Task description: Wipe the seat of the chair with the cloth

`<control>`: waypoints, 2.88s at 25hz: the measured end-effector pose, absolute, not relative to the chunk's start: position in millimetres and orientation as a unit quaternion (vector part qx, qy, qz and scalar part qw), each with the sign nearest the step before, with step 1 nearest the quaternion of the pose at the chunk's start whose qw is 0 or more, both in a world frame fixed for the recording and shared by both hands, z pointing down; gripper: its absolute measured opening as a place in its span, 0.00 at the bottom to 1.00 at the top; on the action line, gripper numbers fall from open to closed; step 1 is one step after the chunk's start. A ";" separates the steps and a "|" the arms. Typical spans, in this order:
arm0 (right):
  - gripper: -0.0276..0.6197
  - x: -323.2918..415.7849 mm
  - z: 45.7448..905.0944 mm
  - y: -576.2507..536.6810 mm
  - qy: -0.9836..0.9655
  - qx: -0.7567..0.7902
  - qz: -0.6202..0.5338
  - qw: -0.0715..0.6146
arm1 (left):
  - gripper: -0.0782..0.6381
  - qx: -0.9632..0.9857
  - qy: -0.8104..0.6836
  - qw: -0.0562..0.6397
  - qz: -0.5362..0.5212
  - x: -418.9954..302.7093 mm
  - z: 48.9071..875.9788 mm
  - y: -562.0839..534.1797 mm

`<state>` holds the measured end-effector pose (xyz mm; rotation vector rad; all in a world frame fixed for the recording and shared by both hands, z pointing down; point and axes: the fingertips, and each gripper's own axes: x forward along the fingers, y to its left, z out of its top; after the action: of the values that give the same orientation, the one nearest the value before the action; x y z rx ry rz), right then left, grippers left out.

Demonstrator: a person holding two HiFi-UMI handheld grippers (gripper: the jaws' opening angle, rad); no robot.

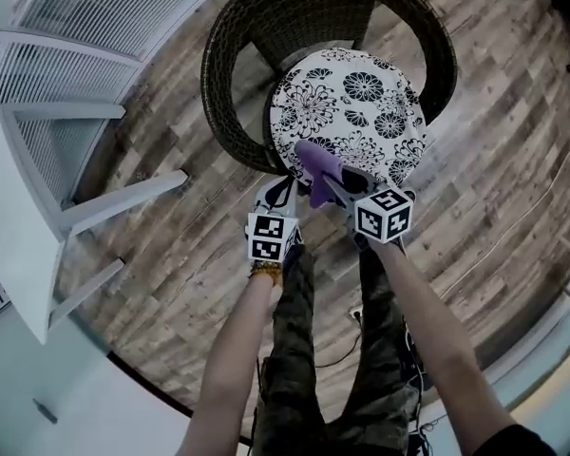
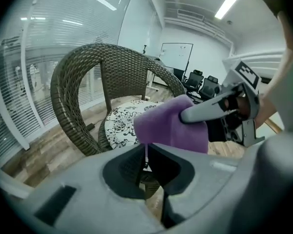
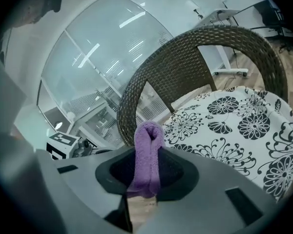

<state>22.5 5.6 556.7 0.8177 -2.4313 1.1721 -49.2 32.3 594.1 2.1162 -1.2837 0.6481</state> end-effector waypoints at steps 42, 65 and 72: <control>0.20 74.6 672.2 0.3 -0.812 0.272 0.342 0.388 | 0.13 0.692 -0.516 0.423 0.277 -34.3 684.8 38.7; 0.19 184.9 666.6 -37.7 -0.784 0.336 0.323 0.410 | 0.13 0.680 -0.520 0.441 0.270 -36.3 685.8 39.4; 0.19 225.2 661.5 -48.7 -0.771 0.367 0.316 0.415 | 0.13 0.679 -0.520 0.443 0.269 -36.0 686.0 39.7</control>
<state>225.2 -48.7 661.5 0.9211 -1.9363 0.7927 -36.0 39.7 686.0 1.6852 -1.2894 0.6670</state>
